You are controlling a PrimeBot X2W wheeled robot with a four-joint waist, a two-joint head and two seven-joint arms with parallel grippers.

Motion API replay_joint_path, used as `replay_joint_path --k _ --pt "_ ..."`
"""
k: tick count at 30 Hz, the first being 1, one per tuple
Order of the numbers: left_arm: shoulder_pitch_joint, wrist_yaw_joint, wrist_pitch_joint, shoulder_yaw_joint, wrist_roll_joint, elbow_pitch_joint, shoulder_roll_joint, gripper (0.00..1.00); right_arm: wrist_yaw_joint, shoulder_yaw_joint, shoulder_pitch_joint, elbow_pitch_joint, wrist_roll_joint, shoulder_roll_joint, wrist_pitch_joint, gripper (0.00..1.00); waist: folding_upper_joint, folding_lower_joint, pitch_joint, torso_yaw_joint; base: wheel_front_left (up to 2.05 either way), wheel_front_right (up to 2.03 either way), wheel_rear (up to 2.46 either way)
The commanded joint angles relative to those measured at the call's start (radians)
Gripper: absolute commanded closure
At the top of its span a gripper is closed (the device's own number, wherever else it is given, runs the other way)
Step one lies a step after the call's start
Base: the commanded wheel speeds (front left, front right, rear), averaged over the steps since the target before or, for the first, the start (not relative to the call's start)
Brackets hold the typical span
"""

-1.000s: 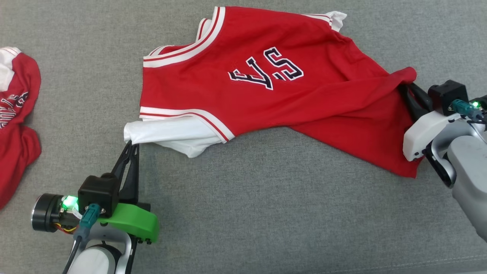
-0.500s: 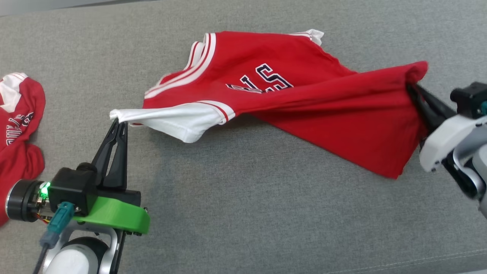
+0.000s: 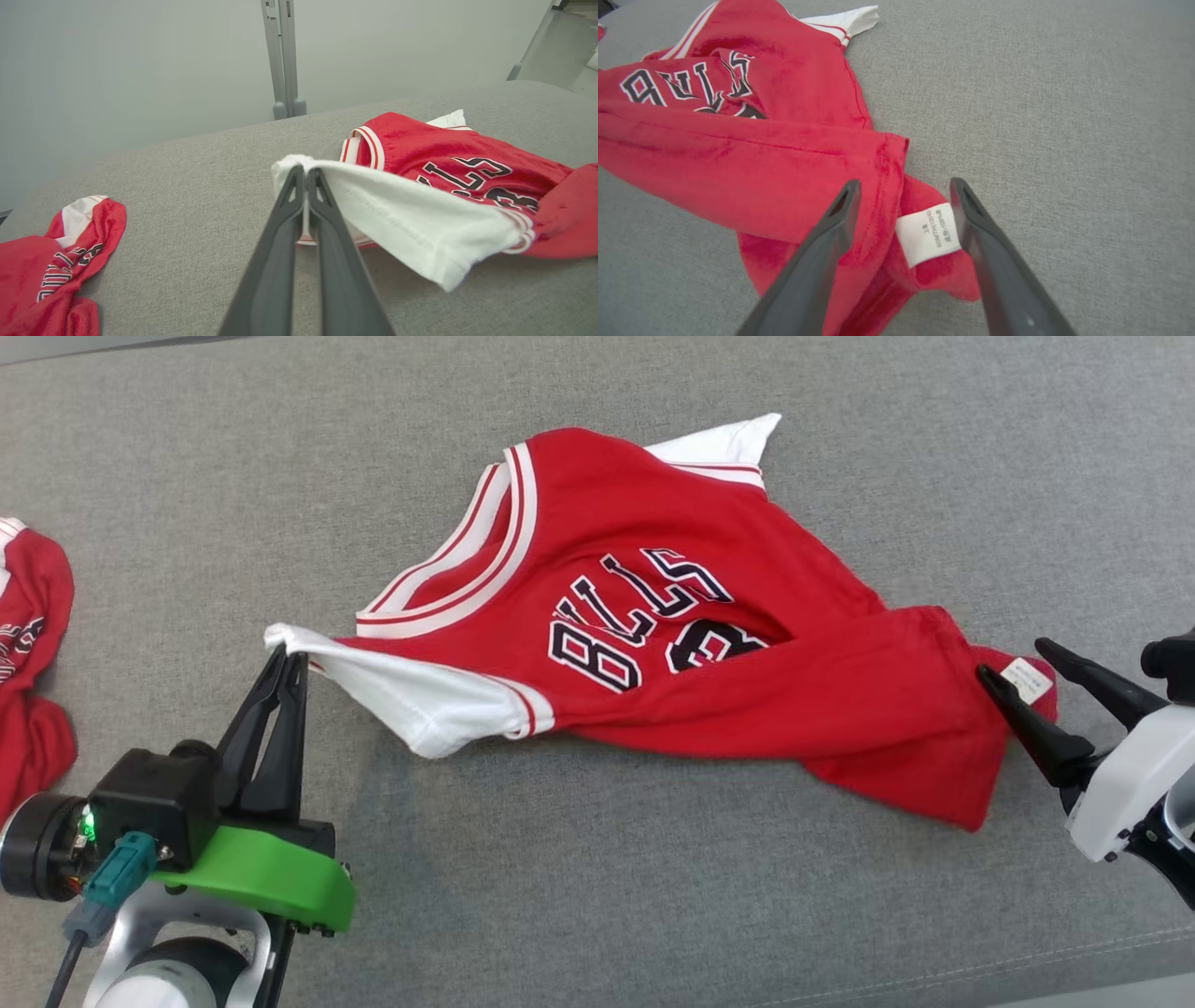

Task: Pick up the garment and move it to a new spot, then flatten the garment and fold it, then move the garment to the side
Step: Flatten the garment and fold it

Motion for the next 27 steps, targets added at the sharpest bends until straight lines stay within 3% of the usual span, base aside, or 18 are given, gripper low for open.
replay_joint_path --k 1,11,19,27 --pt "0.013 0.006 -0.001 0.007 0.003 0.010 0.008 1.00 -0.002 -0.021 0.018 -0.016 -0.012 0.009 0.002 0.00 -0.0001 0.0000 0.012 -0.003 0.00 0.00 0.00" --pt "0.018 0.007 -0.049 0.012 -0.021 0.104 -0.011 1.00 -0.002 -0.073 0.072 -0.073 -0.023 0.113 0.002 0.00 -0.0001 0.0000 0.039 0.011 0.00 0.00 0.00" --pt "-0.004 0.004 -0.071 -0.005 -0.024 0.146 -0.024 1.00 -0.002 -0.045 -0.002 0.024 -0.082 0.179 -0.016 0.00 -0.0001 0.0000 0.044 0.029 0.00 0.00 0.00" --pt "-0.003 0.009 -0.084 -0.009 -0.028 0.168 -0.026 1.00 -0.002 -0.047 -0.048 0.106 -0.104 0.191 -0.037 0.00 -0.0001 0.0000 0.046 0.046 0.00 0.00 0.00"
